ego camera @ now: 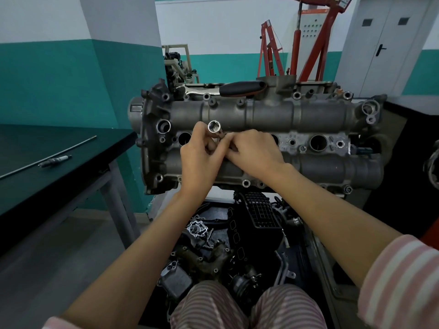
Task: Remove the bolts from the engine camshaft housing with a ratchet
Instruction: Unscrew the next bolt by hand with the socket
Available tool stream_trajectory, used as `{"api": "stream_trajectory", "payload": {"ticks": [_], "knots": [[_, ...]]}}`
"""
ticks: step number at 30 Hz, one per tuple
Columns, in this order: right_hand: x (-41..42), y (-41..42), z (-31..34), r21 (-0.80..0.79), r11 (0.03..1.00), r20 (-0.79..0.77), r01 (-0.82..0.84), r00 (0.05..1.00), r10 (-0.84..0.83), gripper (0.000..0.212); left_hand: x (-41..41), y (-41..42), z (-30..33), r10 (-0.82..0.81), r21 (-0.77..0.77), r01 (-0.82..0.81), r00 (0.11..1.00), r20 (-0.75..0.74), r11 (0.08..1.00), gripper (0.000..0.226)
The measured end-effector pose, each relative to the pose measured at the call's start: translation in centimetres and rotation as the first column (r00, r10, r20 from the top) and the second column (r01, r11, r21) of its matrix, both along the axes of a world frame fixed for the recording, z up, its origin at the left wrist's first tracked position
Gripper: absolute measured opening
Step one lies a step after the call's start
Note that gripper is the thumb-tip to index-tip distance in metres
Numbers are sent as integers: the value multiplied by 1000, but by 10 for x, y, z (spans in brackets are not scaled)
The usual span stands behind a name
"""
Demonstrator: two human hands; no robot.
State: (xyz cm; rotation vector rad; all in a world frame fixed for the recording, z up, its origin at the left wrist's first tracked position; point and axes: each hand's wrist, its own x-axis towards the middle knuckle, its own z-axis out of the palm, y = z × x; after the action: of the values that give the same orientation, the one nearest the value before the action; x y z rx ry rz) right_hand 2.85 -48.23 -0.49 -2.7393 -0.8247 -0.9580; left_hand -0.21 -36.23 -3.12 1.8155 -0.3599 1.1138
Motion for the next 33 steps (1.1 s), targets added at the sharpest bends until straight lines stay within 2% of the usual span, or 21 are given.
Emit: {"api": "stream_trajectory", "payload": {"ticks": [5, 9, 12, 16, 18, 21, 24, 26, 29, 33], "knots": [[-2, 0, -2, -10, 999, 71, -47, 996, 47, 31, -4, 3, -2, -22, 102, 22, 1000, 3, 995, 15], [-4, 2, -3, 53, 994, 50, -95, 994, 92, 21, -1, 4, -3, 6, 77, -7, 1000, 15, 997, 9], [-2, 0, -3, 67, 997, 20, -49, 999, 48, 27, 2, 0, -3, 14, 8, -14, 1000, 3, 1000, 23], [1, 1, -2, -3, 1000, 21, 8, 1000, -8, 39, 1, -1, -2, 0, 0, 0, 1000, 7, 1000, 20], [0, 0, -2, -11, 1000, 39, -5, 999, 6, 36, -2, 0, -1, -42, 26, 42, 999, 8, 999, 14], [-3, 0, -2, 18, 999, 71, -46, 996, 45, 30, -4, 3, -1, -40, 93, 38, 999, 17, 995, 17], [-5, 1, -3, 53, 994, 56, -92, 994, 89, 23, -3, 4, -2, -43, 93, 40, 999, 25, 995, 13], [-4, 1, -3, 70, 994, 50, -88, 995, 85, 27, -2, 3, -2, -20, 78, 18, 999, 28, 997, 7], [-2, 1, -2, 25, 1000, 45, -19, 999, 18, 39, 1, 0, -2, 17, 0, -17, 1000, 20, 1000, 17], [-3, 1, 1, 11, 1000, 2, 8, 1000, -8, 36, -1, 0, -2, -35, 1, 35, 999, 11, 999, 19]]}}
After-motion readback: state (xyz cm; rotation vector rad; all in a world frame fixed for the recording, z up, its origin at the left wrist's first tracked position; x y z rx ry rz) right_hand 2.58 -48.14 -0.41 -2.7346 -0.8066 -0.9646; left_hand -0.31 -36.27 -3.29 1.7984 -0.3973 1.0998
